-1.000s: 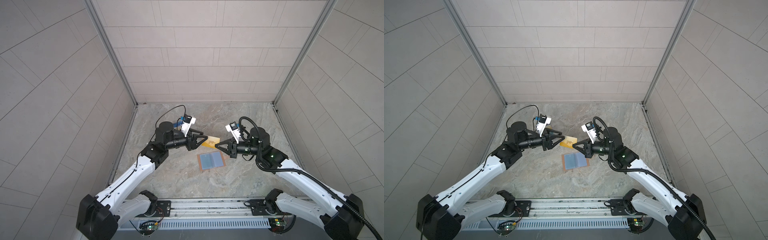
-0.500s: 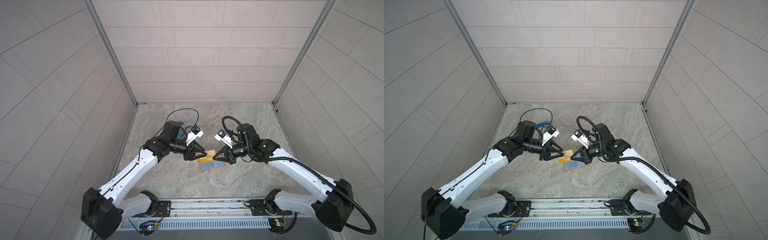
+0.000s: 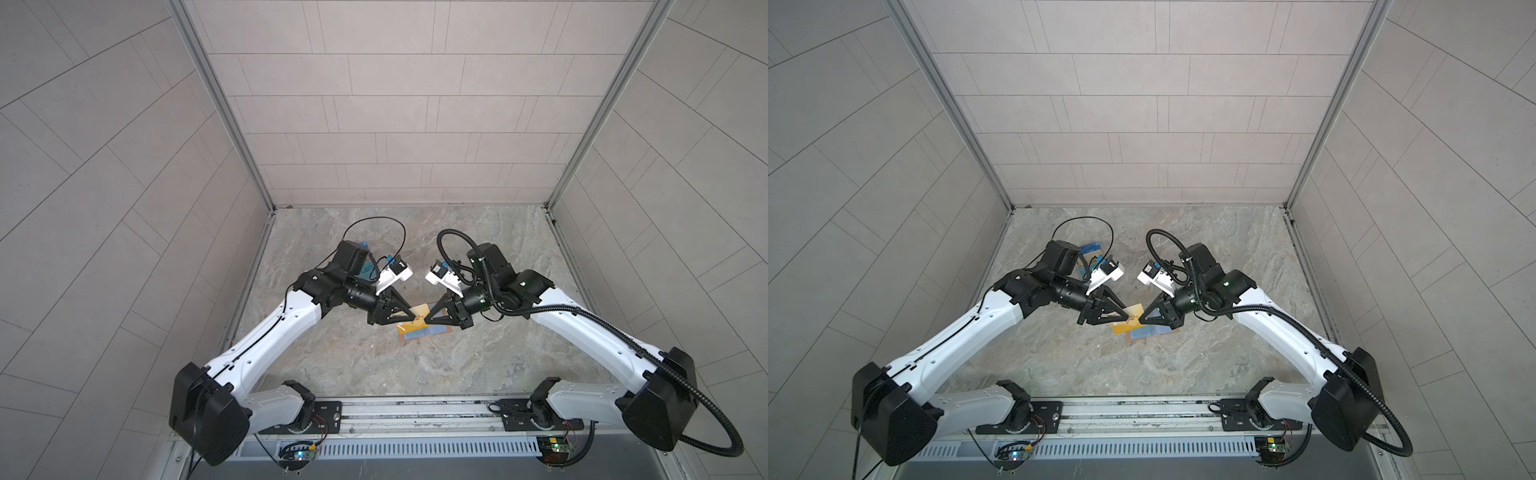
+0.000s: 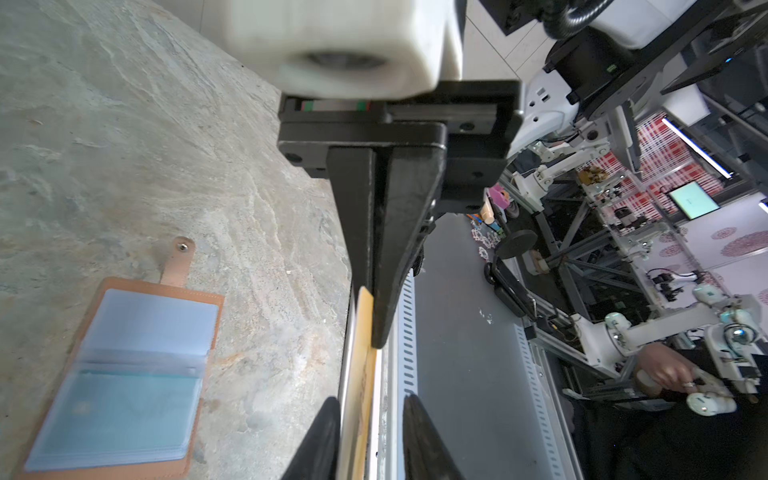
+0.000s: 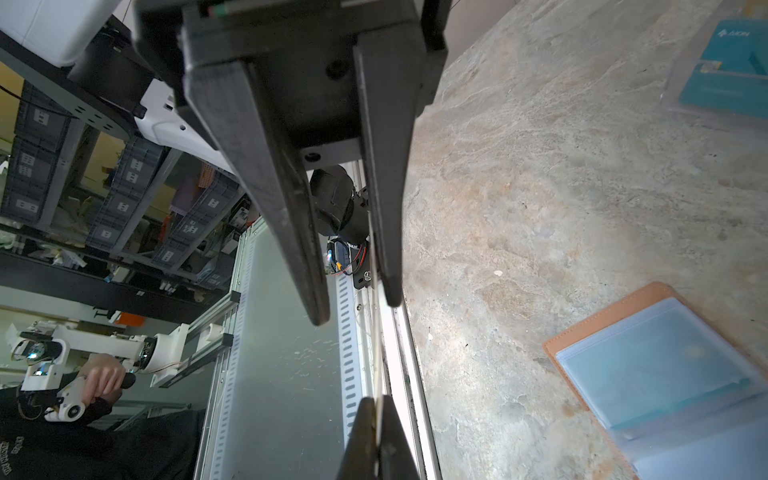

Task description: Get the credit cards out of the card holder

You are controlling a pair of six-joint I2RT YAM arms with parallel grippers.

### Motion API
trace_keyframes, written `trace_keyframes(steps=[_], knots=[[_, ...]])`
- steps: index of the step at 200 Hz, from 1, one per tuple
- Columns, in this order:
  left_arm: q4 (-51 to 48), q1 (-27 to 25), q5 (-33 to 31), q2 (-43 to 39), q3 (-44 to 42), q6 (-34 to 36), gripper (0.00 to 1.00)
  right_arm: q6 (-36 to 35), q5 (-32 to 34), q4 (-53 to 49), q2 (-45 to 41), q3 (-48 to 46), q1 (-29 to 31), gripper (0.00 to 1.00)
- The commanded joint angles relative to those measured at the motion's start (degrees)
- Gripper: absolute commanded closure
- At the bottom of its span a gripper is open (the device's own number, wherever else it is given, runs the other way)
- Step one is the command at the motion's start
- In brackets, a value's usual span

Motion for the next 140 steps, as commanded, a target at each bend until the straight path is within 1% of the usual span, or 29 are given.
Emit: trace_keyframes(steps=[1, 44, 55, 60, 71, 78, 94, 104, 106, 114, 128, 140], knots=[[-3.1, -0.4, 2.8, 0.1, 1.8, 3.1, 0.78, -4.8, -2.5, -2.4, 1.1, 2.0, 0.4, 1.0], [-4.6, -0.4, 1.7, 1.0, 2.1, 3.8, 0.98, -4.5, -1.5, -1.5, 0.9, 2.2, 0.3, 1.0], [-4.7, -0.3, 0.0, 0.9, 2.3, 3.9, 1.0, -4.1, -0.5, -1.3, 0.6, 2.2, 0.3, 1.0], [-4.7, -0.4, -1.2, 0.9, 2.4, 3.8, 1.0, -3.7, 0.2, -1.3, 0.6, 2.2, 0.4, 0.93], [-4.2, -0.3, -4.4, 0.7, 2.6, 3.2, 1.0, -2.6, 3.0, -1.1, 0.6, 2.2, 0.3, 0.69], [-3.6, -0.1, -7.4, 0.6, 2.7, 2.2, 1.0, -1.5, 5.7, -1.0, 0.7, 2.3, 0.3, 0.61], [-3.4, 0.9, -16.5, 0.4, 3.1, 1.8, 1.0, 1.3, 12.9, -0.6, 0.9, 2.3, 0.0, 0.51], [-3.5, 1.6, -21.3, 0.5, 3.3, 2.7, 1.0, 2.9, 17.0, -0.4, 1.1, 2.2, -0.4, 0.47], [-3.5, 3.2, -22.1, 0.6, 3.3, 3.0, 1.0, 3.2, 17.5, -0.3, 1.2, 2.2, -0.5, 0.46], [-2.9, 5.5, -23.4, 0.8, 3.2, 3.3, 1.0, 4.0, 19.4, 0.0, 1.4, 1.9, -0.9, 0.41], [-1.9, 9.1, -25.5, 1.4, 3.5, 4.1, 1.0, 4.5, 22.8, -0.5, 1.8, 2.0, -1.2, 0.38], [-1.6, 10.2, -32.1, 2.1, 4.1, 6.8, 1.0, 4.7, 25.9, -0.9, 2.3, 2.1, -1.1, 0.37]])
